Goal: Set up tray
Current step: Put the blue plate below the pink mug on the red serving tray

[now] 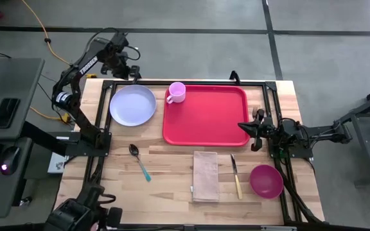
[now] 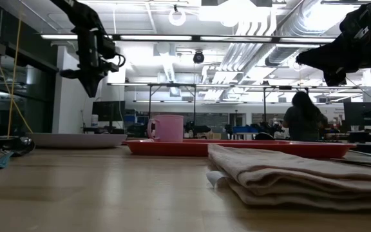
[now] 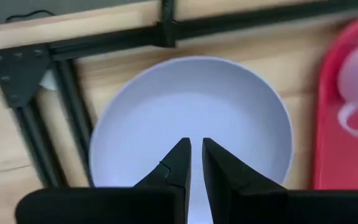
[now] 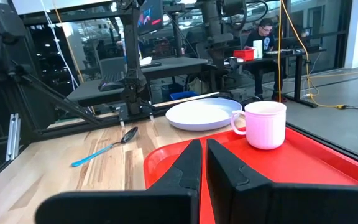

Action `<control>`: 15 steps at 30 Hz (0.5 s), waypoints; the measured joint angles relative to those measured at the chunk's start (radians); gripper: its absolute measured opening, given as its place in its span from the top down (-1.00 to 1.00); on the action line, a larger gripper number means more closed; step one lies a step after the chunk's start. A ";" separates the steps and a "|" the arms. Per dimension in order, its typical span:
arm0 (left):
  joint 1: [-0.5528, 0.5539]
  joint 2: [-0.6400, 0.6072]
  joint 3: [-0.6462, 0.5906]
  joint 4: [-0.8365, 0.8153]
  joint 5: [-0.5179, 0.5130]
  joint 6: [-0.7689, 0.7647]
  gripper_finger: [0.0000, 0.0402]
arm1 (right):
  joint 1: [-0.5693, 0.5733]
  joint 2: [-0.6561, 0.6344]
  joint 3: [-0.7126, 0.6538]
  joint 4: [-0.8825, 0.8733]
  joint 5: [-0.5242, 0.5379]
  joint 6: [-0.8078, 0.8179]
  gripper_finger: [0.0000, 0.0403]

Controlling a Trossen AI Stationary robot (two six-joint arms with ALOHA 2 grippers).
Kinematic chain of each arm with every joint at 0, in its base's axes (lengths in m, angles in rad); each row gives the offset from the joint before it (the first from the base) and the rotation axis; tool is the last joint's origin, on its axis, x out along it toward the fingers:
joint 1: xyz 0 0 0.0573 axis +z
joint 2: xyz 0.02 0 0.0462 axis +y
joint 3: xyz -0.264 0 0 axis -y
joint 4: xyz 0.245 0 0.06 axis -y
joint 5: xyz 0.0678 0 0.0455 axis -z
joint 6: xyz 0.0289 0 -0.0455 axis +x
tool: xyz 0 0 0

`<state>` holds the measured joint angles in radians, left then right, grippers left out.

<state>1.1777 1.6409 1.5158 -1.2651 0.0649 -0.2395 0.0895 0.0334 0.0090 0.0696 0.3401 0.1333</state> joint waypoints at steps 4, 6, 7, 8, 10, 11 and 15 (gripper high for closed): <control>0.000 0.002 0.000 0.017 -0.034 -0.080 0.64 | 0.000 0.000 0.000 0.000 0.000 0.000 1.00; -0.010 0.002 0.000 0.019 -0.041 -0.124 0.64 | 0.000 0.000 0.000 0.000 0.000 -0.002 1.00; -0.019 0.002 0.000 0.026 -0.043 -0.132 0.64 | 0.000 0.000 0.000 0.001 0.003 -0.002 1.00; -0.029 0.002 0.000 0.036 -0.042 -0.135 0.64 | 0.000 0.000 0.000 0.001 0.009 -0.002 1.00; -0.057 0.002 0.000 0.047 -0.035 -0.136 0.64 | 0.000 0.000 0.000 0.003 0.031 -0.002 1.00; -0.074 0.005 0.000 0.047 -0.033 -0.135 0.64 | 0.000 0.000 0.000 0.003 0.042 -0.002 1.00; -0.149 0.037 0.000 0.026 -0.029 -0.123 0.64 | 0.000 0.000 0.000 0.004 0.055 -0.002 1.00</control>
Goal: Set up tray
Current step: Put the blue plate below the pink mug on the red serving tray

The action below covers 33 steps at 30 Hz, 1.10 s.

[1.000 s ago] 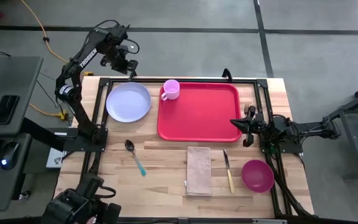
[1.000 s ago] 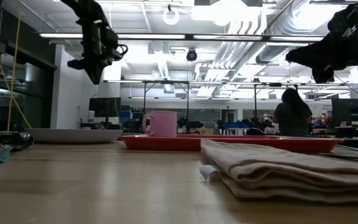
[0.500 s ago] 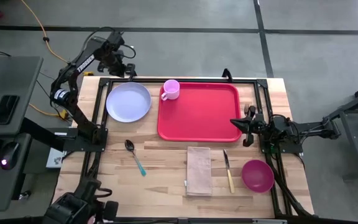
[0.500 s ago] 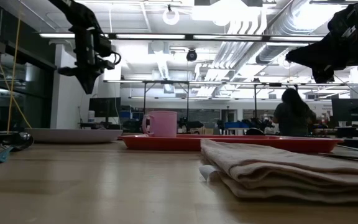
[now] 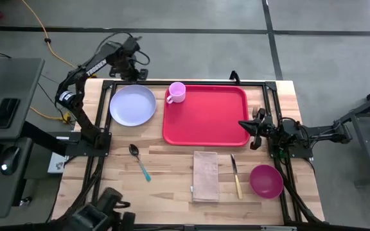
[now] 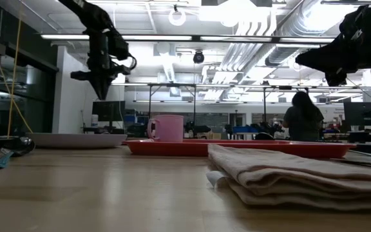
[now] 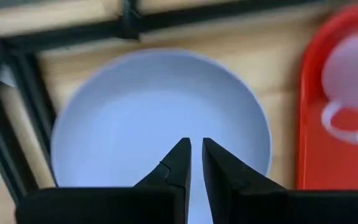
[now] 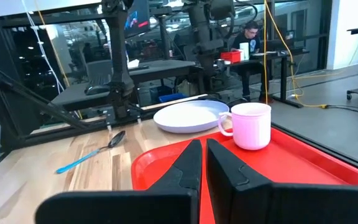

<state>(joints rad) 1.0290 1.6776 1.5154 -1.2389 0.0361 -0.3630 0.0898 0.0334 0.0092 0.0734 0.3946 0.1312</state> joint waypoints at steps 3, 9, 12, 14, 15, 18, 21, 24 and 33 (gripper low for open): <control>-0.057 0.016 -0.018 0.011 0.007 0.001 0.64 | 0.000 0.000 0.000 0.000 0.000 0.001 1.00; -0.151 0.023 -0.112 0.025 0.032 0.035 0.64 | 0.000 0.000 0.000 0.000 0.000 0.001 1.00; -0.181 0.015 -0.167 0.031 0.069 0.089 0.64 | 0.000 0.000 0.000 0.000 -0.001 0.002 1.00; -0.208 0.005 -0.201 0.042 0.096 0.131 0.64 | 0.000 0.000 0.000 0.000 -0.003 0.002 1.00; -0.225 -0.001 -0.216 0.045 0.104 0.144 0.64 | 0.000 0.000 0.000 0.000 -0.004 0.002 1.00; -0.281 -0.013 -0.252 0.044 0.109 0.150 0.64 | 0.000 0.000 0.000 0.000 -0.004 0.002 1.00; -0.332 -0.032 -0.269 0.044 0.107 0.144 0.64 | 0.000 0.000 0.000 0.000 -0.005 0.002 1.00; -0.379 -0.049 -0.277 0.046 0.099 0.108 0.64 | 0.000 0.000 0.000 0.000 -0.005 0.002 1.00; -0.515 -0.084 -0.289 0.064 0.048 0.082 0.64 | 0.000 0.000 0.000 -0.001 -0.018 0.002 1.00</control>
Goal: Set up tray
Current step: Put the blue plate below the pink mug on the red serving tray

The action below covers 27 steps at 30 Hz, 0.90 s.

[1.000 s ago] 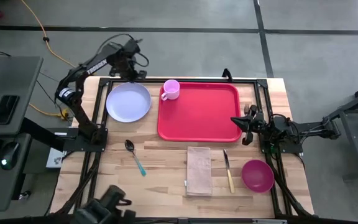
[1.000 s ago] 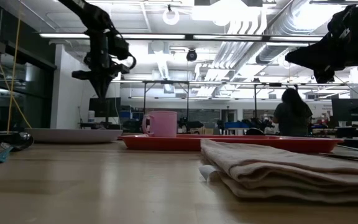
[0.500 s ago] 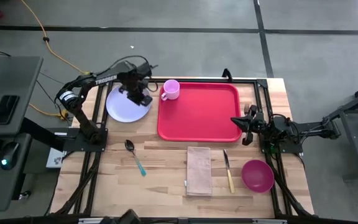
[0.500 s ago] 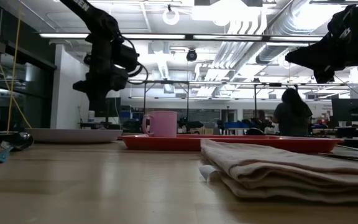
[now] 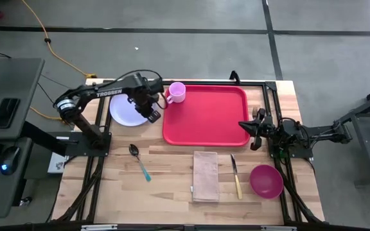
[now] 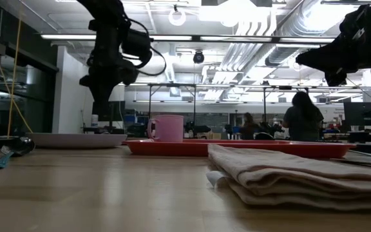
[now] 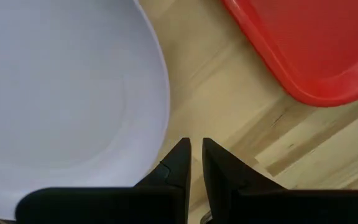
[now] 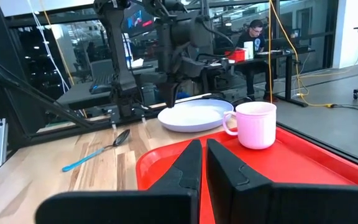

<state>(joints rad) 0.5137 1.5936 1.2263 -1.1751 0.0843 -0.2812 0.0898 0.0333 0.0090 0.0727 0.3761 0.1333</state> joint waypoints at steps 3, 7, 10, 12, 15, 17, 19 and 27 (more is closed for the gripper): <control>-0.031 0.000 0.000 0.000 -0.052 -0.042 0.64 | 0.000 0.000 0.000 0.000 0.000 0.000 1.00; -0.058 0.000 0.000 -0.004 -0.083 -0.101 0.64 | 0.000 0.000 0.000 0.000 -0.003 0.000 1.00; -0.057 0.000 0.000 -0.014 -0.076 -0.124 0.64 | 0.000 0.000 0.000 0.000 -0.009 0.000 1.00; -0.056 0.000 0.000 -0.012 -0.072 -0.135 0.64 | 0.000 0.000 0.000 0.000 -0.009 0.000 1.00; -0.056 0.000 0.000 -0.009 -0.068 -0.131 0.64 | 0.000 0.000 0.000 0.000 -0.013 0.000 1.00; -0.056 0.000 0.000 -0.009 -0.055 -0.118 0.64 | 0.000 0.000 0.000 0.000 -0.013 0.000 1.00; -0.056 0.000 0.000 -0.007 -0.037 -0.115 0.64 | 0.000 0.000 0.000 0.000 -0.013 0.000 1.00; -0.056 0.000 0.000 -0.003 -0.034 -0.116 0.59 | 0.000 0.000 0.000 0.000 -0.013 0.000 1.00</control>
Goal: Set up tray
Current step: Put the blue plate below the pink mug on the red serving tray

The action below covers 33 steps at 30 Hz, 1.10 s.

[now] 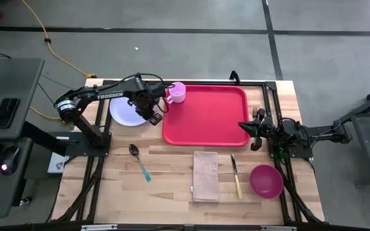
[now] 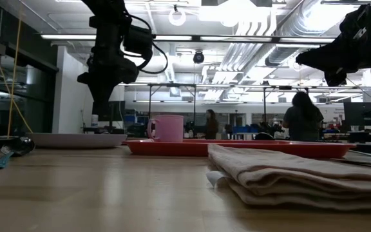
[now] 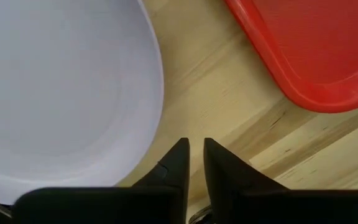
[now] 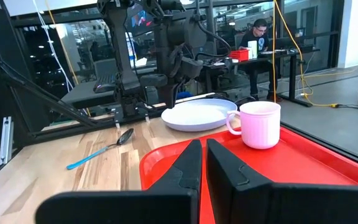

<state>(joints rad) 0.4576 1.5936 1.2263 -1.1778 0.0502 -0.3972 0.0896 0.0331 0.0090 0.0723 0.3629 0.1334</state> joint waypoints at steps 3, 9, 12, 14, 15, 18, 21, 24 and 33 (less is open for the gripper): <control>0.000 0.000 0.000 0.000 0.000 0.006 0.43 | 0.000 0.000 0.000 0.000 0.000 0.000 1.00; 0.000 0.000 0.000 -0.001 0.001 0.027 -0.02 | 0.000 0.000 0.000 0.000 0.000 0.000 1.00; 0.000 0.000 0.000 -0.002 0.001 0.034 -0.18 | 0.000 0.000 0.000 0.000 0.000 0.000 1.00; 0.000 0.000 0.000 -0.002 -0.003 0.051 -0.26 | 0.000 0.000 0.000 0.000 0.000 0.000 1.00; 0.000 0.000 0.000 -0.002 -0.008 0.057 -0.30 | 0.000 0.000 0.000 0.000 0.000 0.000 1.00; 0.000 0.000 0.000 0.000 -0.023 0.053 -0.38 | 0.000 0.000 0.000 0.000 0.000 0.000 1.00; 0.000 0.000 -0.031 0.032 -0.023 0.053 -0.44 | 0.000 0.000 0.000 0.000 0.000 0.000 1.00; 0.000 0.000 -0.084 0.068 -0.024 0.056 -0.47 | 0.000 0.000 0.000 0.000 0.000 0.000 1.00; 0.000 0.001 -0.207 0.160 -0.038 0.079 -0.46 | 0.000 0.000 0.000 0.000 0.001 0.000 1.00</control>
<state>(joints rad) 0.4576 1.5944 1.0195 -1.0182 0.0118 -0.3184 0.0898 0.0334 0.0090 0.0723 0.3637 0.1337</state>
